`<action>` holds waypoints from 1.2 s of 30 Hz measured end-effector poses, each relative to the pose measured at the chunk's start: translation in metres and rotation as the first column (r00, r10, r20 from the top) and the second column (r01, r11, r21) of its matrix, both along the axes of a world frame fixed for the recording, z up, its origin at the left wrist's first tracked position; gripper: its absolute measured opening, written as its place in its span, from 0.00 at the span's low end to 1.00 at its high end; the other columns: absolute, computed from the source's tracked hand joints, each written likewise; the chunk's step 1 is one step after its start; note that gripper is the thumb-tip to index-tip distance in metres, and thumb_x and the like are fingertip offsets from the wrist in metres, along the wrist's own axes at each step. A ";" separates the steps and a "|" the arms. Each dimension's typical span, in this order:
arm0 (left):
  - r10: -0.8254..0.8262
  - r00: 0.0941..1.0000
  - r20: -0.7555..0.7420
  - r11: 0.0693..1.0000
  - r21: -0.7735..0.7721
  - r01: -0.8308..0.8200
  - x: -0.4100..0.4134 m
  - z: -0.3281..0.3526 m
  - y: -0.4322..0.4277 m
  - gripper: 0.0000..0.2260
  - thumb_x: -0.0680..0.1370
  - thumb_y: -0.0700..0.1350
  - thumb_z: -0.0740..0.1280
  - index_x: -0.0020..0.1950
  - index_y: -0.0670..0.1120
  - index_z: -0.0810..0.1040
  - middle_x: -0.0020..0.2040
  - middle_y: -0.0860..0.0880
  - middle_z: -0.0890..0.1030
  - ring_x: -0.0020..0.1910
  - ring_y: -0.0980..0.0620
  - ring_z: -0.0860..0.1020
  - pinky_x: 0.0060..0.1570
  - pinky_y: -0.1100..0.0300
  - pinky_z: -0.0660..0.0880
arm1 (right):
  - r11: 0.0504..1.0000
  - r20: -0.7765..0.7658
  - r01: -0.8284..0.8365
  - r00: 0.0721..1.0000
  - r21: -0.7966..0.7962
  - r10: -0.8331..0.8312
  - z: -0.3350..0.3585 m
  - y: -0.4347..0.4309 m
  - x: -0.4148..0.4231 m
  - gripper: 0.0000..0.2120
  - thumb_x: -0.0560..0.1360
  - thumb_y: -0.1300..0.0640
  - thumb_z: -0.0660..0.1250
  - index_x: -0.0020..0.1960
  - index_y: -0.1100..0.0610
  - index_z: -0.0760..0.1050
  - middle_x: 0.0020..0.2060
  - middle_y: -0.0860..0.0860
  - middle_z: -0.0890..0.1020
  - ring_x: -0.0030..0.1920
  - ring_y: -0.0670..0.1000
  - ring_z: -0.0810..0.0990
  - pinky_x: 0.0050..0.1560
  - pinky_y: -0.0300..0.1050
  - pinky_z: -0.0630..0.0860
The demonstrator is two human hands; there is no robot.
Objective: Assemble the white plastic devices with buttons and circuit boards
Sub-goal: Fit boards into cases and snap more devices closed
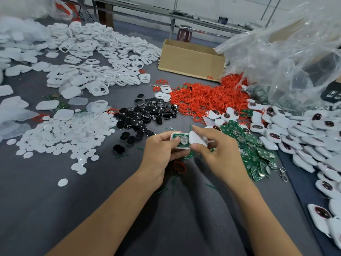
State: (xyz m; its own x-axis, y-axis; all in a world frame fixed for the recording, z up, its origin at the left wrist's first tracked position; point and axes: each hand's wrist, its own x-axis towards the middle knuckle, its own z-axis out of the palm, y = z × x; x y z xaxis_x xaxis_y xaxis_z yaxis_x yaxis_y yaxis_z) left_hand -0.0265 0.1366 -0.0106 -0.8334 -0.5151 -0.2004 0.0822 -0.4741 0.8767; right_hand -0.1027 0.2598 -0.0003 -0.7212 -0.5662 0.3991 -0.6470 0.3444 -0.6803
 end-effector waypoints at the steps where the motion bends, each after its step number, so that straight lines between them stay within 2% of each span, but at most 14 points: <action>1: -0.002 1.000 0.004 1.000 0.000 0.002 0.000 0.000 0.000 0.09 0.79 0.32 0.61 0.48 0.38 0.81 0.43 0.41 0.83 0.37 0.51 0.82 0.40 0.60 0.82 | 1.000 -0.024 0.015 1.000 -0.019 -0.015 0.000 -0.001 0.001 0.21 0.69 0.61 0.75 0.61 0.53 0.79 0.49 0.41 0.80 0.51 0.47 0.79 0.54 0.45 0.76; 3: -0.013 1.000 0.014 1.000 -0.010 0.013 0.000 0.000 0.000 0.09 0.79 0.32 0.62 0.50 0.38 0.81 0.44 0.41 0.83 0.37 0.51 0.82 0.40 0.59 0.82 | 0.998 -0.075 0.012 0.997 -0.058 -0.016 0.001 -0.005 0.005 0.22 0.68 0.63 0.75 0.61 0.54 0.78 0.50 0.39 0.78 0.51 0.46 0.79 0.55 0.48 0.77; 7: -0.033 0.999 0.016 0.999 -0.026 0.034 0.000 -0.001 -0.001 0.09 0.78 0.32 0.62 0.50 0.39 0.81 0.42 0.42 0.83 0.36 0.52 0.80 0.41 0.60 0.82 | 0.999 -0.164 -0.034 0.986 -0.006 0.032 -0.002 -0.013 0.011 0.20 0.69 0.63 0.73 0.61 0.56 0.78 0.54 0.49 0.82 0.51 0.52 0.81 0.54 0.54 0.78; 9: -0.042 0.999 0.021 0.999 -0.028 0.043 0.000 -0.001 -0.002 0.08 0.79 0.33 0.63 0.49 0.40 0.81 0.41 0.44 0.83 0.34 0.53 0.80 0.40 0.61 0.82 | 1.000 -0.191 -0.021 0.981 0.021 0.025 -0.003 -0.014 0.012 0.19 0.71 0.62 0.73 0.61 0.56 0.78 0.54 0.51 0.82 0.51 0.52 0.80 0.54 0.51 0.77; 11: -0.044 0.999 0.030 0.999 -0.022 0.044 -0.001 -0.002 -0.002 0.07 0.80 0.34 0.62 0.51 0.38 0.80 0.39 0.45 0.82 0.33 0.55 0.80 0.38 0.63 0.81 | 0.999 -0.221 -0.010 0.975 0.034 0.017 -0.003 -0.014 0.012 0.19 0.71 0.61 0.73 0.61 0.57 0.78 0.53 0.51 0.82 0.48 0.50 0.78 0.54 0.41 0.73; 13: -0.048 0.998 0.033 0.999 -0.019 0.048 -0.002 -0.003 -0.003 0.07 0.80 0.35 0.61 0.53 0.37 0.79 0.40 0.45 0.82 0.33 0.56 0.80 0.38 0.64 0.81 | 0.999 -0.227 0.002 0.974 0.038 0.007 -0.003 -0.013 0.011 0.18 0.71 0.61 0.73 0.60 0.58 0.78 0.52 0.50 0.82 0.45 0.48 0.75 0.51 0.36 0.69; 17: -0.054 0.998 0.010 0.999 0.001 0.054 -0.002 -0.003 -0.003 0.09 0.82 0.38 0.60 0.50 0.38 0.80 0.41 0.43 0.82 0.34 0.54 0.81 0.39 0.62 0.81 | 1.000 -0.189 0.022 0.982 -0.006 -0.022 -0.002 -0.012 0.011 0.18 0.71 0.61 0.73 0.60 0.57 0.78 0.50 0.45 0.80 0.45 0.49 0.76 0.52 0.40 0.72; 22: -0.034 0.998 0.047 0.997 0.077 0.030 -0.003 0.000 -0.003 0.18 0.84 0.48 0.55 0.51 0.37 0.78 0.39 0.43 0.81 0.31 0.54 0.79 0.31 0.62 0.80 | 0.999 -0.236 -0.006 0.972 0.043 0.016 -0.004 -0.017 0.011 0.18 0.70 0.63 0.74 0.59 0.59 0.79 0.54 0.53 0.81 0.52 0.52 0.78 0.57 0.45 0.73; 25: -0.034 0.998 0.043 0.997 0.068 0.032 -0.002 0.002 -0.002 0.18 0.84 0.48 0.53 0.47 0.39 0.79 0.37 0.44 0.81 0.31 0.53 0.78 0.29 0.62 0.78 | 0.995 -0.231 -0.022 0.972 0.100 0.045 -0.007 -0.020 0.012 0.18 0.70 0.62 0.73 0.59 0.58 0.79 0.54 0.53 0.80 0.55 0.55 0.77 0.58 0.48 0.73; 28: -0.030 0.998 0.058 0.998 0.056 0.027 -0.002 0.002 -0.001 0.16 0.84 0.46 0.55 0.51 0.37 0.77 0.42 0.40 0.79 0.35 0.50 0.77 0.32 0.60 0.80 | 0.990 -0.247 -0.026 0.967 0.140 0.060 -0.009 -0.021 0.011 0.17 0.69 0.62 0.72 0.58 0.58 0.79 0.52 0.53 0.80 0.54 0.57 0.76 0.57 0.48 0.72; 30: -0.037 0.997 0.071 0.999 0.034 0.035 -0.002 0.001 -0.001 0.13 0.83 0.44 0.56 0.52 0.37 0.76 0.45 0.38 0.77 0.37 0.49 0.76 0.34 0.60 0.80 | 0.989 -0.232 -0.027 0.971 0.143 0.060 -0.009 -0.020 0.010 0.17 0.69 0.62 0.72 0.58 0.57 0.80 0.52 0.52 0.80 0.54 0.56 0.76 0.56 0.47 0.71; 32: -0.051 0.997 0.062 0.999 0.000 0.051 -0.001 0.001 -0.001 0.12 0.83 0.42 0.56 0.48 0.38 0.77 0.45 0.38 0.76 0.35 0.51 0.76 0.33 0.62 0.80 | 0.990 -0.193 -0.028 0.980 0.137 0.055 -0.008 -0.020 0.009 0.16 0.70 0.61 0.73 0.57 0.56 0.80 0.52 0.51 0.80 0.53 0.54 0.76 0.56 0.46 0.72; 36: -0.055 0.998 0.023 0.996 -0.068 0.057 -0.001 -0.001 0.000 0.14 0.82 0.40 0.59 0.41 0.41 0.81 0.36 0.45 0.82 0.30 0.57 0.79 0.30 0.64 0.78 | 0.997 -0.053 -0.045 0.997 0.065 0.049 -0.006 -0.021 0.009 0.17 0.67 0.60 0.76 0.55 0.53 0.82 0.49 0.49 0.81 0.49 0.48 0.78 0.52 0.46 0.75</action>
